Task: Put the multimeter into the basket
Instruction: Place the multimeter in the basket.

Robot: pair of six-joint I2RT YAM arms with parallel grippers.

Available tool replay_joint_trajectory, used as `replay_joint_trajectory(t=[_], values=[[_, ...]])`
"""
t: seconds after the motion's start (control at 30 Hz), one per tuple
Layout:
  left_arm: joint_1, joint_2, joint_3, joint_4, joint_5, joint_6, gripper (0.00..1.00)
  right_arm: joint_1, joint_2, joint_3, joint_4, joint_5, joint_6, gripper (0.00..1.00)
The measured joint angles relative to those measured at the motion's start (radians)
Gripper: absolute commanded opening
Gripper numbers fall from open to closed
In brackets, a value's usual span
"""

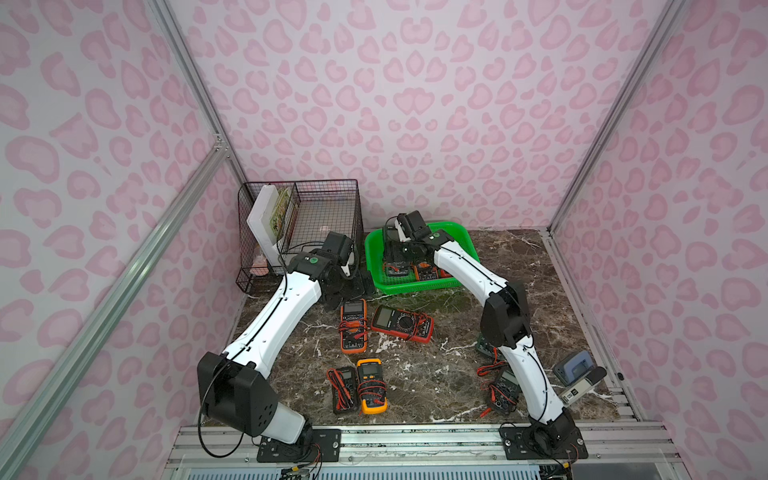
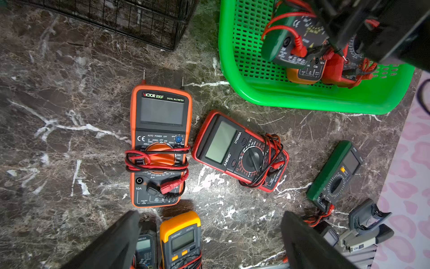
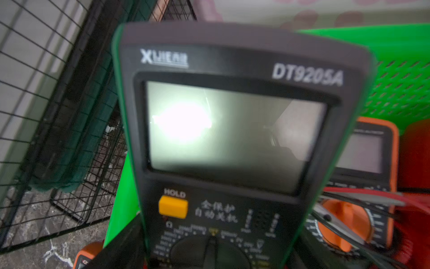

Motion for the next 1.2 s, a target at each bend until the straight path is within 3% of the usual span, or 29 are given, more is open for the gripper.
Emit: replay_joint_trajectory(t=[0.13,0.43,0.6,0.93,1.2], values=[[0.0,0.0,-0.003,0.002,0.003,0.0,0.99,0.008,0.024,0.0,-0.013,0.0,-0.017,0.65],[0.0,0.0,-0.011,0.003,0.01,-0.003,0.99,0.006,0.071,0.0,-0.025,0.019,-0.023,0.9],[0.0,-0.003,-0.011,0.005,0.013,-0.009,0.99,0.006,0.085,0.027,-0.043,0.018,-0.023,0.99],[0.0,-0.003,-0.005,0.006,0.021,-0.013,0.98,0.006,0.076,0.049,-0.047,0.014,-0.023,0.99],[0.0,-0.003,0.0,0.007,0.021,-0.012,0.98,0.005,-0.019,0.049,-0.053,0.01,-0.023,0.99]])
